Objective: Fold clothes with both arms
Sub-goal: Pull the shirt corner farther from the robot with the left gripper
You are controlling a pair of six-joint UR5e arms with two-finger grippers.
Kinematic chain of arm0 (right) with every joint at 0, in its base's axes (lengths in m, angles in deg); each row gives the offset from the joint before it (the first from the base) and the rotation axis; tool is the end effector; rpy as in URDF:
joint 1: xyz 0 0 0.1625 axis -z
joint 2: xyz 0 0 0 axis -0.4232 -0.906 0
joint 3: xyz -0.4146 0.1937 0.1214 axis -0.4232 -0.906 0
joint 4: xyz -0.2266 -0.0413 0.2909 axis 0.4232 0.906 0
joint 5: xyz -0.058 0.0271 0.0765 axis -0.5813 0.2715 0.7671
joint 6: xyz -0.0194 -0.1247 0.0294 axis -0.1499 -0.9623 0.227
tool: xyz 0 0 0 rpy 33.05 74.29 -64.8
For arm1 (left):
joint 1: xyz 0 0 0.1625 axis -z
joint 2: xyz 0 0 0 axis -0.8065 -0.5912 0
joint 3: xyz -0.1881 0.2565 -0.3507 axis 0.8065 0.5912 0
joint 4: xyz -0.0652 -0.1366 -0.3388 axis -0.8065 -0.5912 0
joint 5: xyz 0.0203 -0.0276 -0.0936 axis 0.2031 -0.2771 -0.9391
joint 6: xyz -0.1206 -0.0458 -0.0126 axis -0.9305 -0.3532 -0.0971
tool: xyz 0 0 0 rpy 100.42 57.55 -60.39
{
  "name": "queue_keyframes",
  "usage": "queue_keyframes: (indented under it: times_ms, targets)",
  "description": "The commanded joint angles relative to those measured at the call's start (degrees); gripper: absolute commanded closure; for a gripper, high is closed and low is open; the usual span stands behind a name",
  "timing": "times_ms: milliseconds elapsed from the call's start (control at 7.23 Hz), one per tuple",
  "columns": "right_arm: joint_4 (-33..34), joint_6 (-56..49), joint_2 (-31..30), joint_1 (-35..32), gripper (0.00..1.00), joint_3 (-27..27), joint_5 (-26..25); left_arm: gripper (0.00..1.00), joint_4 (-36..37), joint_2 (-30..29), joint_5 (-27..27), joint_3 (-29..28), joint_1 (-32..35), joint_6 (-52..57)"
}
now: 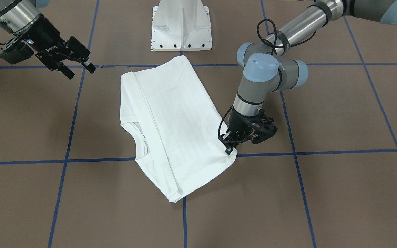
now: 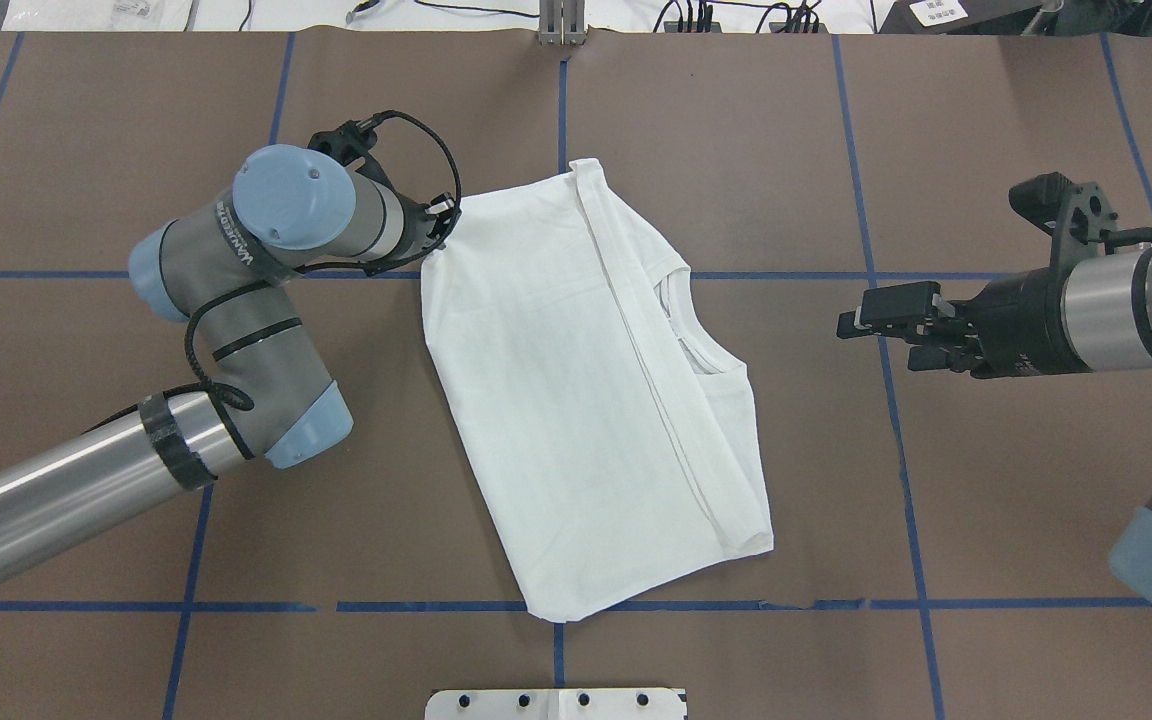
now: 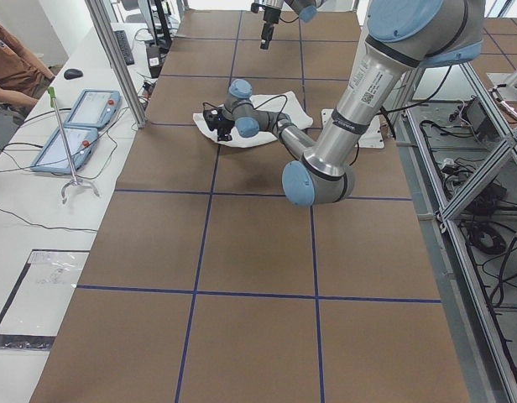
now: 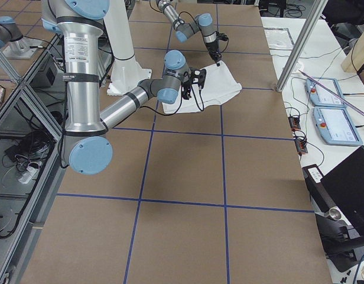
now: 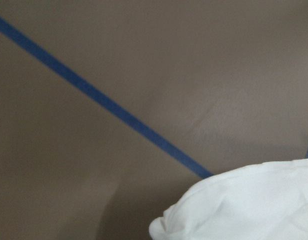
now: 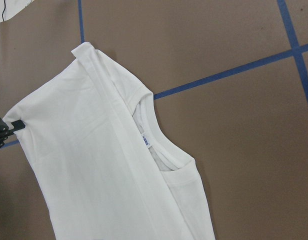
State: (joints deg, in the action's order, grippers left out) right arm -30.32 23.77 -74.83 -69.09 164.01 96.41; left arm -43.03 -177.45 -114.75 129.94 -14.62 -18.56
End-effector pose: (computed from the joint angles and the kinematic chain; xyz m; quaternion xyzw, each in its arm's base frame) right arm -0.2640 -0.3586 0.3995 0.0571 -0.5833 0.1375 0.7985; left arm 0.5293 -0.5784 0.3550 0.0831 0.4982 -0.2963 0.8106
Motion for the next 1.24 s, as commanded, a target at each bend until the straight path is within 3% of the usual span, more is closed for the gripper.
queue_keyframes:
  times_ms: [0, 691, 829, 968, 1106]
  targets:
    - [0.02, 0.00, 0.13, -0.06, 0.00, -0.16, -0.24, 1.00, -16.93, -8.74, 0.43, -18.86, 1.38, 3.67]
    - [0.20, 0.00, 1.36, 0.11, 0.00, -1.21, -1.20, 1.00, -21.81, -12.46, 6.40, -26.31, 2.17, 9.64]
    - [0.20, 0.00, 1.36, 0.11, 0.00, -1.31, -1.38, 0.90, -21.73, -13.59, 7.62, -26.32, 2.26, 9.65]
    - [0.20, -0.08, 1.54, 0.11, 0.00, -1.31, -1.38, 0.21, -21.73, -13.78, 8.42, -26.23, 2.26, 9.74]
    - [0.37, -0.09, 2.50, 0.11, 0.00, -1.83, -1.38, 0.00, -21.82, -13.78, 9.21, -26.23, 2.26, 9.83]
